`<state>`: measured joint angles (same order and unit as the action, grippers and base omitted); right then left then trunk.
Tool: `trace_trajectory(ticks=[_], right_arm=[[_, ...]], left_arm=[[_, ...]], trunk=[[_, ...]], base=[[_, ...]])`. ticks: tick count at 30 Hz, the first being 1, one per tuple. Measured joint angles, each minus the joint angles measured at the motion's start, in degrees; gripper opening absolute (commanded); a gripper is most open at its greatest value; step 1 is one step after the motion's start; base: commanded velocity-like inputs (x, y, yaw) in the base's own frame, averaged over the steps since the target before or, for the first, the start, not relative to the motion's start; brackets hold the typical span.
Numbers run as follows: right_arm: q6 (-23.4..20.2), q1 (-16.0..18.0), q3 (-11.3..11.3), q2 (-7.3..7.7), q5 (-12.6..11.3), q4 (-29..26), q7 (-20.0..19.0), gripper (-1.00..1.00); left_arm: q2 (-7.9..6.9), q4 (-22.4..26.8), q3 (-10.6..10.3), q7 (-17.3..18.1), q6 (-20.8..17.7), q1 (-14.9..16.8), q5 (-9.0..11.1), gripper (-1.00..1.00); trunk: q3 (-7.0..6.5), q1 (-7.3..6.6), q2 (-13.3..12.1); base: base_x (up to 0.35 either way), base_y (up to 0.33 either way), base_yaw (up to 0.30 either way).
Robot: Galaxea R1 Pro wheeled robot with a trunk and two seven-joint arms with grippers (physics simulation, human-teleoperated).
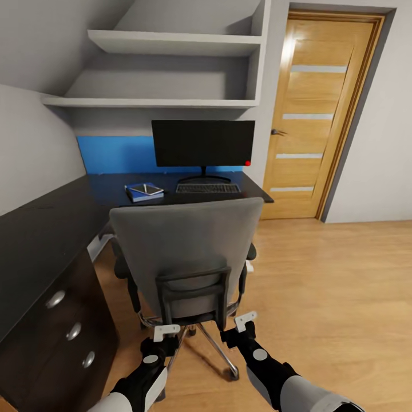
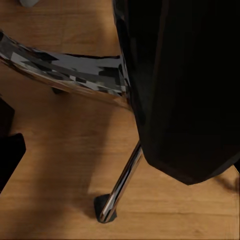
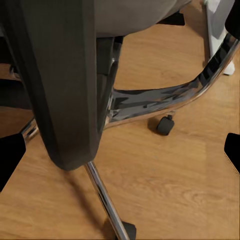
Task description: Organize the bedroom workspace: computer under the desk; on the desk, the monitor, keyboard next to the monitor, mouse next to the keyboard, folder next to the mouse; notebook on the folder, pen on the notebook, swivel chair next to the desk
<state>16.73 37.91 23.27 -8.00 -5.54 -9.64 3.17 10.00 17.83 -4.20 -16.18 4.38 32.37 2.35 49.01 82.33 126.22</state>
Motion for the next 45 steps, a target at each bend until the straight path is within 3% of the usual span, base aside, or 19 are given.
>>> trace_trajectory(ticks=[27, 45], right_arm=[[0.1, 0.0, -0.3, 0.09, 0.0, 0.0, 0.1, 1.00], [0.0, 0.0, -0.2, 0.10, 0.0, 0.0, 0.1, 1.00]], left_arm=[[0.00, 0.0, 0.3, 0.0, 0.0, 0.0, 0.0, 1.00], [0.00, 0.0, 0.2, 0.0, 0.0, 0.0, 0.0, 1.00]], trunk=[[0.00, 0.00, 0.0], [0.00, 0.00, 0.0]], base=[[0.310, -0.108, 0.000], [0.318, -0.010, 0.000]])
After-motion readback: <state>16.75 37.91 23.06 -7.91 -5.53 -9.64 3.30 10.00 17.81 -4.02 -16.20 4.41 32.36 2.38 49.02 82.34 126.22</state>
